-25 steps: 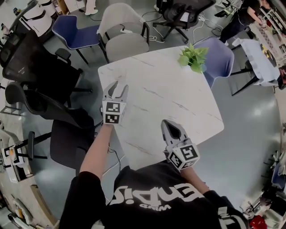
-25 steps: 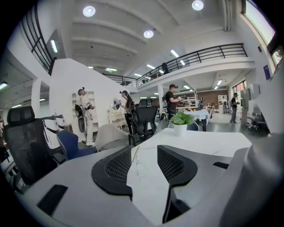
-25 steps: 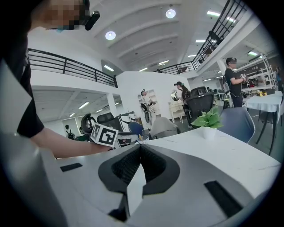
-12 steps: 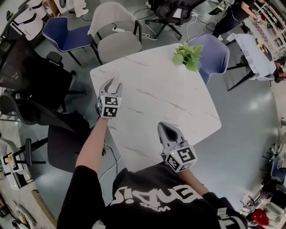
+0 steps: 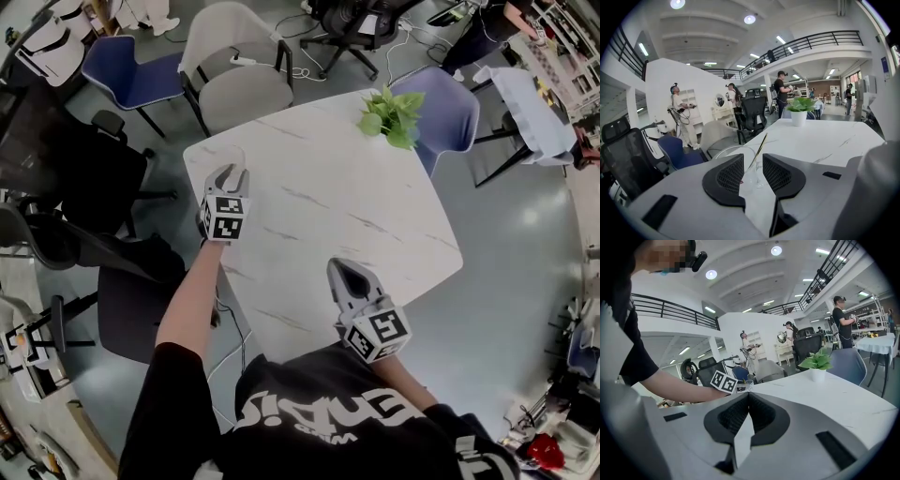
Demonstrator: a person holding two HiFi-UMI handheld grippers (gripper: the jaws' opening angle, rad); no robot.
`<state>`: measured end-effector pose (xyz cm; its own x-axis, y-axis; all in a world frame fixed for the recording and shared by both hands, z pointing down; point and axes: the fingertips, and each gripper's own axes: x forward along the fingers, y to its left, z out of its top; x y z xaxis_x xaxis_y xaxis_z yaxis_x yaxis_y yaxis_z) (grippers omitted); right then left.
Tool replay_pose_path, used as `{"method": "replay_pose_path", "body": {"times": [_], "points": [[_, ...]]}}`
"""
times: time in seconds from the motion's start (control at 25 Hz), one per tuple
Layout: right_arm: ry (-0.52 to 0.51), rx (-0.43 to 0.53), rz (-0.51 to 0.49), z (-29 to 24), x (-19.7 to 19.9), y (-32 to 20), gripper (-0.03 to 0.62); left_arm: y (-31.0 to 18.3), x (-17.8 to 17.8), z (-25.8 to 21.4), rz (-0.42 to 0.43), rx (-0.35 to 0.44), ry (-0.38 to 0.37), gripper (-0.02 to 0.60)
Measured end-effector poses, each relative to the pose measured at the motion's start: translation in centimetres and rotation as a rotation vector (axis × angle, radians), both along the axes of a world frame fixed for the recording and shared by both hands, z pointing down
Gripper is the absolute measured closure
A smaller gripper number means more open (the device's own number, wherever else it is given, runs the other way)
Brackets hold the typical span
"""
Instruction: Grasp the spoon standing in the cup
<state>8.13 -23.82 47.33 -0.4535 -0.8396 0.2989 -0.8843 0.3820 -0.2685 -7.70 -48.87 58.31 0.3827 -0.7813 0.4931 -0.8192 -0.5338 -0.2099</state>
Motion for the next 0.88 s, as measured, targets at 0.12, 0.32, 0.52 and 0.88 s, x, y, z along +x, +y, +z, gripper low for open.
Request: {"method": "replay_pose_path", "body": {"times": [0.12, 0.32, 0.52, 0.88], "points": [[-0.002, -0.002, 0.000, 0.17, 0.15, -0.17, 0.582, -0.22, 0.09, 0.12, -0.008, 0.000, -0.003, 0.466], [-0.004, -0.005, 0.002, 0.27, 0.26, -0.27, 0.582, -0.38, -0.30, 0.30, -0.024, -0.003, -0.006, 0.499], [-0.006, -0.009, 0.000, 0.61, 0.33, -0.39, 0.582, -0.40, -0.21, 0.45, -0.019, -0.011, 0.000, 0.506], [-0.012, -0.009, -0.006, 0.49, 0.12, -0.51, 0.582, -0.24, -0.34, -0.17, -0.028, -0.002, -0.006, 0.540]]}}
